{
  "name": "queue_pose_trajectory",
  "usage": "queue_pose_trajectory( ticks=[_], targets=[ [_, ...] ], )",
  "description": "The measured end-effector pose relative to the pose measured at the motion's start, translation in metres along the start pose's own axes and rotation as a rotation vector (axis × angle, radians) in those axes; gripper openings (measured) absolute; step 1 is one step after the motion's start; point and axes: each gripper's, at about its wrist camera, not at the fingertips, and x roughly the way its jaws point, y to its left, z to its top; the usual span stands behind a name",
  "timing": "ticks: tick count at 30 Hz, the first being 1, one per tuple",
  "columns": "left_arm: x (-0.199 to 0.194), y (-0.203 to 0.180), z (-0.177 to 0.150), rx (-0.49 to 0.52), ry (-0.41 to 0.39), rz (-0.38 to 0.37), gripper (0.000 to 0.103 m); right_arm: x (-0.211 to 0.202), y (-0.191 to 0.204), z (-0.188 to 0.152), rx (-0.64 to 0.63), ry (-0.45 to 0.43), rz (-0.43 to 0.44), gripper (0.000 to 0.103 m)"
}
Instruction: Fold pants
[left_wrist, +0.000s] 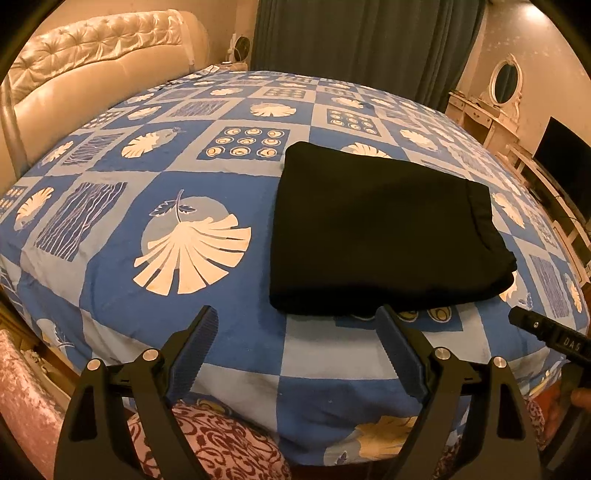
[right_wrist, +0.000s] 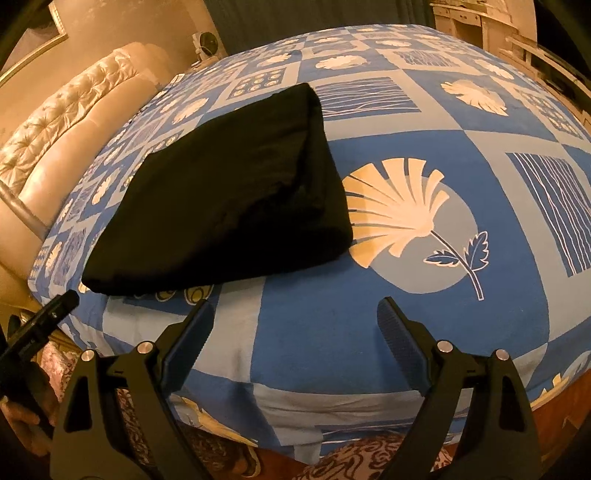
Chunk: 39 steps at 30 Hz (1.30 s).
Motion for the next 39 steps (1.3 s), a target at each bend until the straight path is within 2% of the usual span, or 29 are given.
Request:
queue_pose_trajectory(
  ticks=[39],
  targets=[
    [-0.0005,0.0025,-0.0009,0.008,-0.004,0.034,0.086,0.0074,0.0039,-0.0012,0.003,0.016,0.012,0.09]
  ],
)
